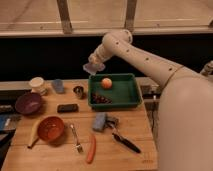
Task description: Place towel in plastic cup
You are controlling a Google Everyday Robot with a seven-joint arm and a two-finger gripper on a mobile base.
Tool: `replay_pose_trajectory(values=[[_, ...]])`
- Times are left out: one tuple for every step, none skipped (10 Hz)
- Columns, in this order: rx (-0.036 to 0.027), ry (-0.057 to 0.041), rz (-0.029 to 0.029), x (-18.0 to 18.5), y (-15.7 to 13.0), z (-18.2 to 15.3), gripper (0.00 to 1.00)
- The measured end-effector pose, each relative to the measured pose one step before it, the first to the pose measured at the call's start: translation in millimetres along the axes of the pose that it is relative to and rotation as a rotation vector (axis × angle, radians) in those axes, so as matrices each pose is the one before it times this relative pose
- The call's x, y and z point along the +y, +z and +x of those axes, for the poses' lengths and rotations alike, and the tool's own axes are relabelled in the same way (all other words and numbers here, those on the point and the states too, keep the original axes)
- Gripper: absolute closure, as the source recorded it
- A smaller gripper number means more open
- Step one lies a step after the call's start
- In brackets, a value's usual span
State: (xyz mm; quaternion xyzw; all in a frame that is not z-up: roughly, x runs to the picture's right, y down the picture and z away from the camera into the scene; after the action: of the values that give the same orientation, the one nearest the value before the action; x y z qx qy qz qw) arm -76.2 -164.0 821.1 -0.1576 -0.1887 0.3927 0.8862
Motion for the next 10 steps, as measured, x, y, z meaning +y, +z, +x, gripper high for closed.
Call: replay_pose_trajectory(values=[[0.00817, -0.04221, -0.04402, 19.23, 16.72, -13.29, 1.0], [0.00295, -0.03292, -0.0349, 15.71, 11.35, -10.52, 1.0], [0.00186, -0.03221, -0.03934, 16.16, 10.15, -8.32, 1.0], [0.00106, -0.03927, -0.06283, 20.79, 15.49, -9.39, 1.0], [-0.0024, -0.02264, -0.04175, 11.54, 9.39, -4.67, 1.0], [-0.00275, -0.02308, -0.04547, 10.97, 12.92, -5.15, 1.0], [-0.00541, -0.02056, -0.0322, 6.69, 10.94, -3.98, 1.0], [-0.00604, -0.01853, -0.01723, 4.5, 9.39, -1.25, 1.0], [-0.01195, -0.01093, -0.0004, 1.01, 6.26, -2.29, 1.0], [-0.01539, -0.02087, 0.01794, 1.17, 5.72, -6.31, 1.0]])
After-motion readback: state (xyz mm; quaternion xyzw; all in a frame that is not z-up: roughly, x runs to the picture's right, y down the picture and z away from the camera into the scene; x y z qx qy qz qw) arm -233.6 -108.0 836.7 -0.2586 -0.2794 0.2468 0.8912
